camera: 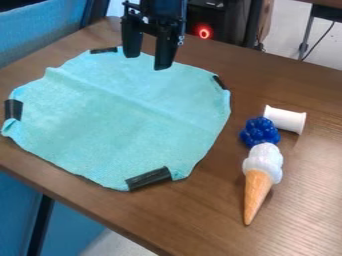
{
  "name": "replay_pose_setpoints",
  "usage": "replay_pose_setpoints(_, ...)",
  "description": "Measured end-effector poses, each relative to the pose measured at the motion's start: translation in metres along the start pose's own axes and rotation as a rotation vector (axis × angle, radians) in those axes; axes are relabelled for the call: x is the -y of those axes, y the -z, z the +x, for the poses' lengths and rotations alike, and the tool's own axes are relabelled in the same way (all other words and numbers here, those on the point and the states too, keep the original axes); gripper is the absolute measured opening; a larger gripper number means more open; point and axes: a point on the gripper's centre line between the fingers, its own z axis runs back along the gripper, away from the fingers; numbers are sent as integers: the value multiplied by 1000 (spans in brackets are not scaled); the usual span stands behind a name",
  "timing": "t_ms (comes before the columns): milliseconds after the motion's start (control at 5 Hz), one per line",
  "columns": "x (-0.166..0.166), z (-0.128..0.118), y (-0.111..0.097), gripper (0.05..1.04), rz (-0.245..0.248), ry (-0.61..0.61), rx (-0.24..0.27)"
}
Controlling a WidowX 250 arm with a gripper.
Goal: Fold the cloth from top left to bottom right
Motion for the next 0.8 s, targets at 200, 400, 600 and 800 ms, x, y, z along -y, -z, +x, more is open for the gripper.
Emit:
replay_pose_setpoints(200,1,3,15,999,-20,10,-37)
replay_pose_setpoints(400,-17,-1,14,999,-93,57,-6)
replay_pose_setpoints(600,-45,-13,11,999,-149,66,30)
replay_pose_setpoints(800,-57,-13,3,999,-142,148,82)
